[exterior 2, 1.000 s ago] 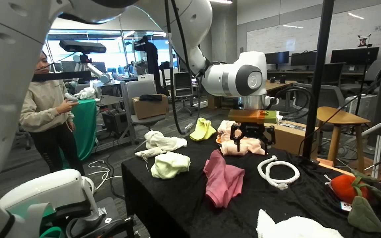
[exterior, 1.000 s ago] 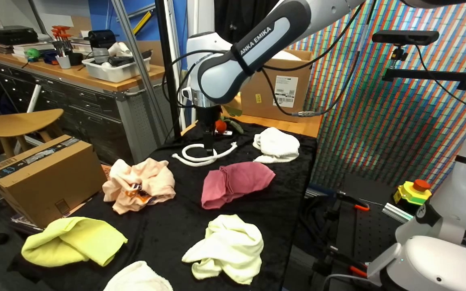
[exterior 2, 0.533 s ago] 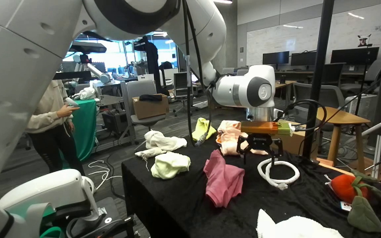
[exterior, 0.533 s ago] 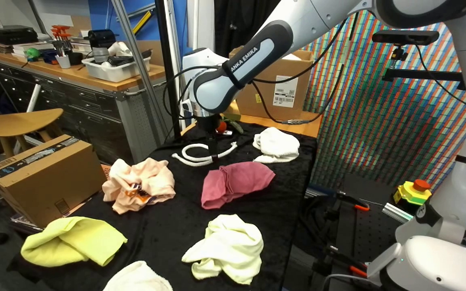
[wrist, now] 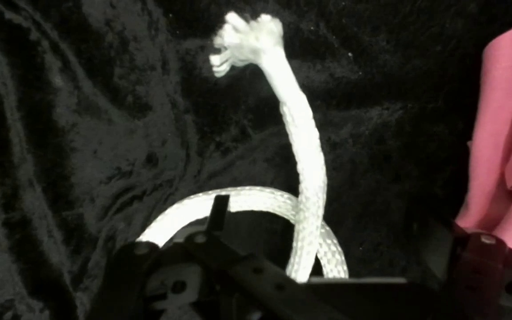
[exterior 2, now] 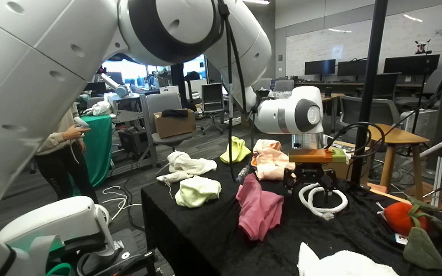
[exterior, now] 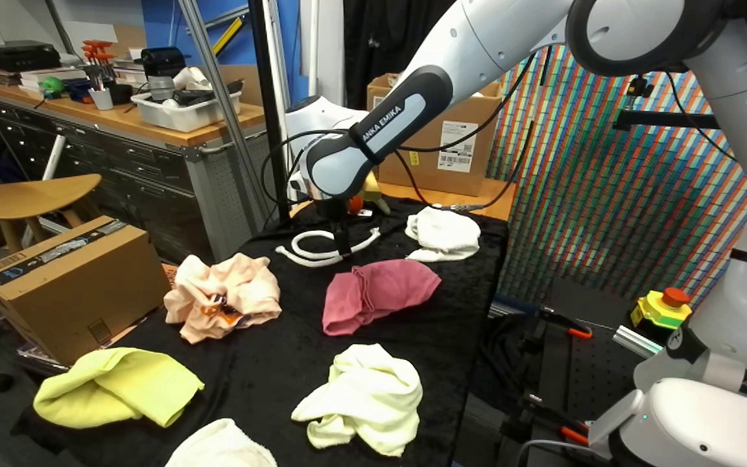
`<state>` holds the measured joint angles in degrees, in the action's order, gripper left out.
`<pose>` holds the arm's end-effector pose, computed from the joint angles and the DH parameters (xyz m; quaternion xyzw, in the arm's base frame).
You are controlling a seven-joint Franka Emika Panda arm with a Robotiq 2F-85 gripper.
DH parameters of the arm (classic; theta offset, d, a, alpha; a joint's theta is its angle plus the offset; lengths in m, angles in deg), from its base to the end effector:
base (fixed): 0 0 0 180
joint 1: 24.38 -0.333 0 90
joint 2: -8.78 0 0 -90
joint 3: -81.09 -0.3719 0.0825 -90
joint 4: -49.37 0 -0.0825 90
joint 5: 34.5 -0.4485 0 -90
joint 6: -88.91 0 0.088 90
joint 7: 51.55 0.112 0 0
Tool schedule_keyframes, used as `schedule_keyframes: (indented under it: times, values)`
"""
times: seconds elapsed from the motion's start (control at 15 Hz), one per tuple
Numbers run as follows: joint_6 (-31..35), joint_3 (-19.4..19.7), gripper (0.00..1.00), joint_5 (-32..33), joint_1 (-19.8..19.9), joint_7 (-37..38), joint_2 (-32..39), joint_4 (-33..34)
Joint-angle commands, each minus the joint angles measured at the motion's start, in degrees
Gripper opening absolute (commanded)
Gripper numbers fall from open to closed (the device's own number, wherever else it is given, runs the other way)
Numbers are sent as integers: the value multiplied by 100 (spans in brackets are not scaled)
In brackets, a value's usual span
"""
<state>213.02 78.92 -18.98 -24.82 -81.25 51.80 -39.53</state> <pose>0.7757 0.0196 0.1886 0.9292 0.3514 -0.0867 0.0751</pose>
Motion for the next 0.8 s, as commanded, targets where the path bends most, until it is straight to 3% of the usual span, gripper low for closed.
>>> schedule_keyframes:
  times: [0.0,0.6,0.67,0.73]
  values:
    - [-208,62,100,147,30,-37,274,441]
    - [-314,148,100,104,190,-38,402,612]
    - [-321,151,95,111,203,-50,400,620]
    - [-316,152,83,104,215,-37,421,646]
